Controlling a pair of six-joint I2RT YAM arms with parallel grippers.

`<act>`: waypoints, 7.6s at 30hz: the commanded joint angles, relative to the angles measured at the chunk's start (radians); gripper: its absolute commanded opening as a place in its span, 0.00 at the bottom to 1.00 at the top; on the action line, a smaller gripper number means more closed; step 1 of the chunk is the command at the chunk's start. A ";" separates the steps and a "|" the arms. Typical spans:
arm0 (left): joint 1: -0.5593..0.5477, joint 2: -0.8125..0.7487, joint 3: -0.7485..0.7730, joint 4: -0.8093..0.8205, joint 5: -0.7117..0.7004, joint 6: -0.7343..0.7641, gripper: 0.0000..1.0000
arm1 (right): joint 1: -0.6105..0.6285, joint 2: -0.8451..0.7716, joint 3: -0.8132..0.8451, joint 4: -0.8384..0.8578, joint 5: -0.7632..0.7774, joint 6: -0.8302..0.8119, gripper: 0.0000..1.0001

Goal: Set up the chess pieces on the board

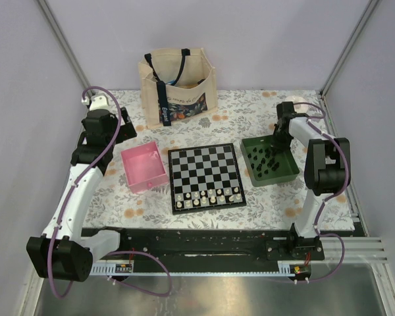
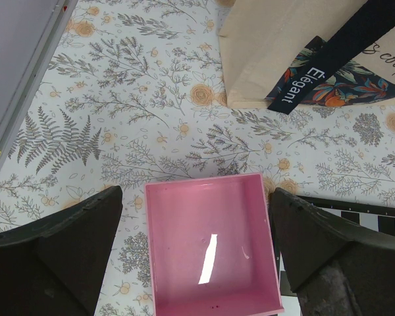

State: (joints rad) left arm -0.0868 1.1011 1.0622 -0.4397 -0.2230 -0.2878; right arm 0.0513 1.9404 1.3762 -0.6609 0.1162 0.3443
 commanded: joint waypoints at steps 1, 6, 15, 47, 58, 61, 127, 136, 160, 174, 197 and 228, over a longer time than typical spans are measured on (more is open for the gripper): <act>0.002 -0.004 0.008 0.029 0.016 0.007 0.99 | -0.005 -0.110 0.058 -0.029 0.033 -0.016 0.00; 0.002 -0.007 0.007 0.029 0.017 0.007 0.99 | -0.005 -0.156 0.084 -0.063 0.053 -0.025 0.00; 0.005 -0.017 0.009 0.027 0.013 0.009 0.99 | -0.004 -0.302 0.096 -0.077 -0.019 -0.007 0.00; 0.002 -0.023 0.007 0.021 0.011 0.009 0.99 | 0.420 0.005 0.238 -0.091 -0.122 0.013 0.00; 0.004 -0.024 0.007 0.019 0.007 0.012 0.99 | 0.420 0.084 0.236 -0.046 -0.096 0.007 0.00; 0.002 -0.020 0.007 0.021 0.007 0.012 0.99 | 0.420 0.100 0.244 -0.043 -0.090 0.010 0.00; 0.002 -0.017 0.009 0.018 0.014 0.012 0.99 | 0.435 -0.105 0.296 -0.094 -0.017 -0.060 0.58; 0.004 -0.009 0.012 0.019 0.025 0.010 0.99 | 0.204 -0.271 0.069 -0.019 -0.044 0.016 0.49; 0.002 -0.018 0.008 0.019 0.013 0.015 0.99 | 0.177 0.075 0.273 -0.106 -0.029 -0.039 0.36; 0.002 -0.020 0.007 0.019 0.013 0.013 0.99 | 0.176 0.137 0.287 -0.118 -0.021 -0.048 0.41; 0.002 -0.021 0.007 0.019 0.021 0.012 0.99 | 0.177 0.052 0.101 0.118 -0.055 -0.071 0.37; 0.004 -0.017 0.008 0.021 0.024 0.012 0.99 | 0.176 0.037 0.090 0.172 -0.016 -0.056 0.34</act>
State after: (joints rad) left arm -0.0868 1.0985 1.0622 -0.4473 -0.2157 -0.2848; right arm 0.2283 1.9808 1.4269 -0.4946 0.0883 0.2813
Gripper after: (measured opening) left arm 0.988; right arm 0.339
